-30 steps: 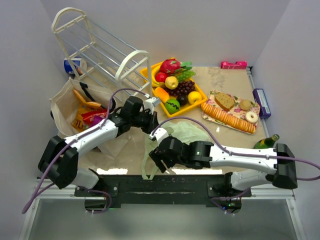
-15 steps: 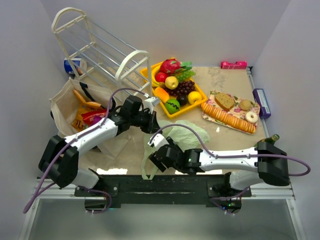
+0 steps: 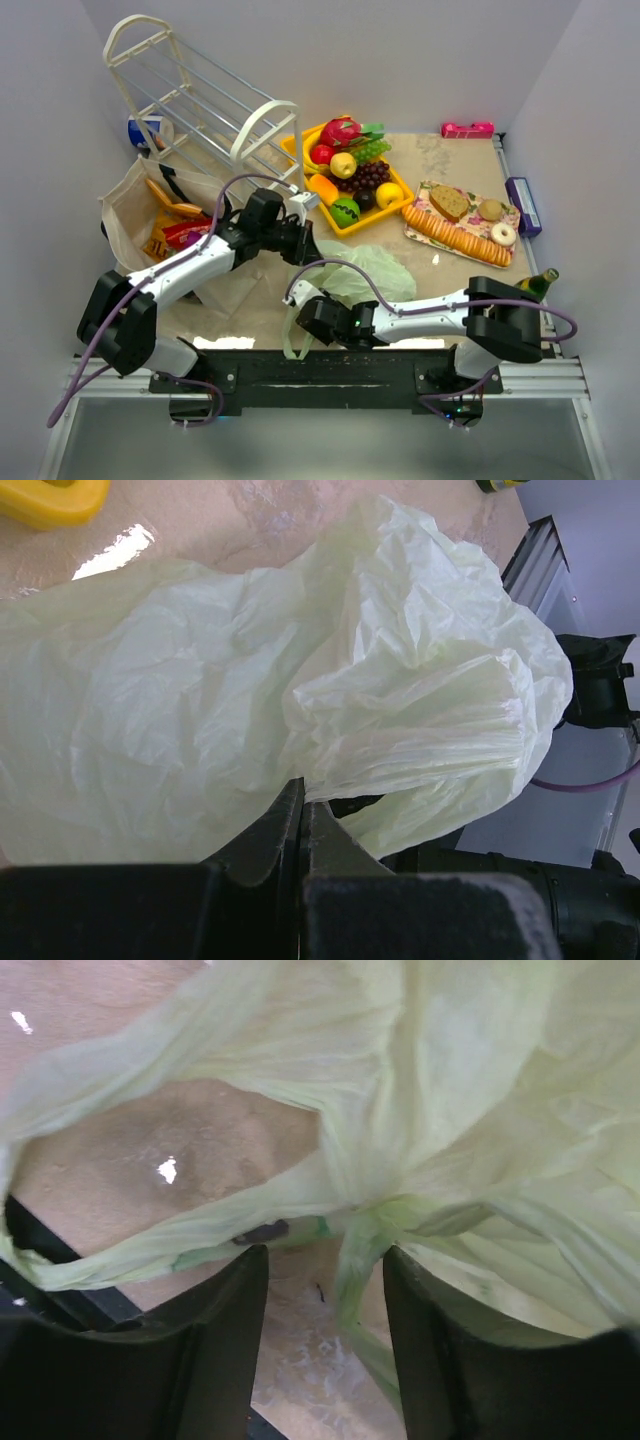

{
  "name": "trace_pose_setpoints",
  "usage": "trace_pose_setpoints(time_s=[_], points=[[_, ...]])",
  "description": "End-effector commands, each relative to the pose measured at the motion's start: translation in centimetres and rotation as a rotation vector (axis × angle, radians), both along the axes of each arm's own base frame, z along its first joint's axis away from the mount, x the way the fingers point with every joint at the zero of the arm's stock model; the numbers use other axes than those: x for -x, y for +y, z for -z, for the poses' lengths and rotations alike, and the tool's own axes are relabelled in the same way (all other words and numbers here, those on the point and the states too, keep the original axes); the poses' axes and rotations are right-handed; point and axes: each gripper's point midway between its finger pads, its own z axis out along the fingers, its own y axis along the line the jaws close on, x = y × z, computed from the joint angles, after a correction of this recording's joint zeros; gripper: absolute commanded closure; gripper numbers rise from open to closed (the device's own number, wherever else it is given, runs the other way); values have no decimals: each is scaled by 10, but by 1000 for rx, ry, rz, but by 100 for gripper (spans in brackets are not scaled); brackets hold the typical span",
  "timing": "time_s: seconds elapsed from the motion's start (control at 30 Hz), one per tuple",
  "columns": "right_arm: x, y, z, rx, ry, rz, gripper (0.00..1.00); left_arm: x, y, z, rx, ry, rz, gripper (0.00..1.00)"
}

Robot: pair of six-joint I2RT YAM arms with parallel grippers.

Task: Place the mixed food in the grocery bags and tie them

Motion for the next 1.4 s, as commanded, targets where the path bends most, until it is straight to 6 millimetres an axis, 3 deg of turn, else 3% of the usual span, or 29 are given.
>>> trace_pose_setpoints(time_s=[0.0,0.1,0.2,0.23,0.3,0.33,0.37,0.4,0.43,0.5,0.53,0.6,0.63,0.67,0.73,0.8,0.9,1.0,1.13,1.17,1.37], points=[[9,34,-32,-173,35,-51,62,-8,-1,-22,40,-66,25,100],[19,33,-42,-205,83,-72,87,-9,2,-22,23,-86,30,100],[27,28,-56,-213,116,-87,93,-10,10,-17,-31,-109,32,100],[32,32,-73,-259,137,-100,96,-11,12,-16,-48,-117,31,100],[43,26,-85,-270,187,-110,99,-15,23,-12,-115,-152,18,100],[52,32,-111,-340,219,-146,100,-16,30,-6,-160,-153,0,100],[58,29,-120,-349,247,-156,100,-18,34,-5,-185,-178,2,100],[67,29,-144,-417,274,-175,100,-19,38,-5,-204,-191,-6,100],[67,34,-171,-481,268,-183,100,-22,46,0,-252,-200,-30,100],[69,29,-208,-568,269,-167,100,-24,56,4,-299,-227,-44,100],[60,24,-251,-674,202,-140,100,-26,60,6,-323,-235,-60,100],[46,10,-291,-765,116,-78,100,-27,63,6,-333,-248,-65,100],[40,1,-322,-831,66,-56,100,-26,63,7,-336,-250,-61,100],[23,-19,-340,-868,-20,37,100,-26,64,7,-338,-256,-58,100],[8,-42,-367,-911,-120,115,100,-24,63,4,-331,-258,-45,100],[-12,-70,-376,-900,-223,244,100,-21,61,-4,-314,-258,-31,100],[-24,-94,-383,-882,-298,342,100,-10,52,-25,-236,-221,-17,100],[-35,-112,-378,-824,-369,427,100,10,31,-47,-84,-171,60,100],[-54,-132,-355,-724,-416,529,100,46,15,-63,68,-39,208,100],[-69,-145,-350,-705,-430,592,100,53,13,-66,96,-10,240,100],[-112,-150,-312,-643,-339,637,100,83,17,-79,166,69,303,100]])
